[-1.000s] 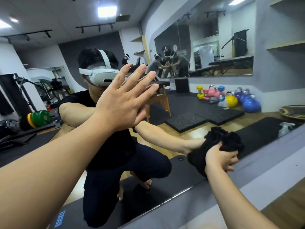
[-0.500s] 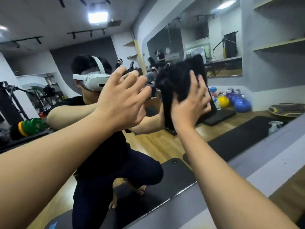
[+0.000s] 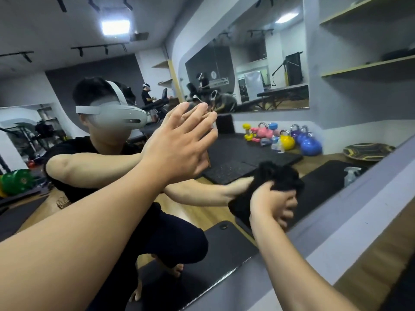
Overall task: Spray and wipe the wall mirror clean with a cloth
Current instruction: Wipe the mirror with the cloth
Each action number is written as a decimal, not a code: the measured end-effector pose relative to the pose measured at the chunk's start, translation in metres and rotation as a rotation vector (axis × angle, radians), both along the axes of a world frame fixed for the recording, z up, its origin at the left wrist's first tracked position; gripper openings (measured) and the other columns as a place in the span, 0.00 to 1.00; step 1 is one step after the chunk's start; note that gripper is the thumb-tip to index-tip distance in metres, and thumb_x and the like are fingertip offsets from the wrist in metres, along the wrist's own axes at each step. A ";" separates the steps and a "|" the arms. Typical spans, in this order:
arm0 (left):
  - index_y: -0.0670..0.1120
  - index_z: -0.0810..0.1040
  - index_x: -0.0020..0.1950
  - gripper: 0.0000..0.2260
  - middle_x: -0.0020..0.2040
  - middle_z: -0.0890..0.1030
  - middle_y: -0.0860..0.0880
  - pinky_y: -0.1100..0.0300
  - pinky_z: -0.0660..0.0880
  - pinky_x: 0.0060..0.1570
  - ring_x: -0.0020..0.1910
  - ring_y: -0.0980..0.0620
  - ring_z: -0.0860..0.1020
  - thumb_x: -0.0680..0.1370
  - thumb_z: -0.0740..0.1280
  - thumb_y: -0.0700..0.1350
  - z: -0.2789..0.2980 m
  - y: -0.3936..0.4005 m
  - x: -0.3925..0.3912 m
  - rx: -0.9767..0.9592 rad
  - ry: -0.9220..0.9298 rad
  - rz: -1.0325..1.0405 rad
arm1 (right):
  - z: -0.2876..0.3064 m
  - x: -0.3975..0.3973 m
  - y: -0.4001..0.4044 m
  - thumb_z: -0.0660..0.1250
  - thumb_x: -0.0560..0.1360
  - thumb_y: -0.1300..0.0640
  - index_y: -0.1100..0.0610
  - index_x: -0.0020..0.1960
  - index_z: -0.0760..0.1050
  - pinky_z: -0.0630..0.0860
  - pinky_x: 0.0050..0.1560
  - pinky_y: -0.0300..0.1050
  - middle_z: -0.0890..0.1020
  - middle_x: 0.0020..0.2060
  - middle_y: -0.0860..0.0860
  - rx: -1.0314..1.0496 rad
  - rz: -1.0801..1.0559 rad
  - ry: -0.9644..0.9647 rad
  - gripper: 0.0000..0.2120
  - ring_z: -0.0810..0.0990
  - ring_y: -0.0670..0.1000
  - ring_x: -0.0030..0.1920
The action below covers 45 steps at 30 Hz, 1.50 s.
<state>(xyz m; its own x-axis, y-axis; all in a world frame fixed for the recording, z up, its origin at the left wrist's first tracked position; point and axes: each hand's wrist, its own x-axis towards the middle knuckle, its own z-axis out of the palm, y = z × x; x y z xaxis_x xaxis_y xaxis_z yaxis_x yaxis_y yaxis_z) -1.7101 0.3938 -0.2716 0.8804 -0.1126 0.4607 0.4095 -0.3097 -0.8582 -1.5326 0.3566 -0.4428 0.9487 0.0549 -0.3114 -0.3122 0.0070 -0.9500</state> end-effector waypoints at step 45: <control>0.41 0.75 0.69 0.26 0.78 0.70 0.40 0.36 0.56 0.78 0.80 0.38 0.63 0.80 0.53 0.55 -0.001 0.001 0.000 -0.010 0.009 0.028 | 0.035 -0.026 0.000 0.67 0.77 0.50 0.44 0.78 0.63 0.59 0.69 0.59 0.63 0.77 0.46 0.092 -0.016 -0.610 0.30 0.64 0.59 0.72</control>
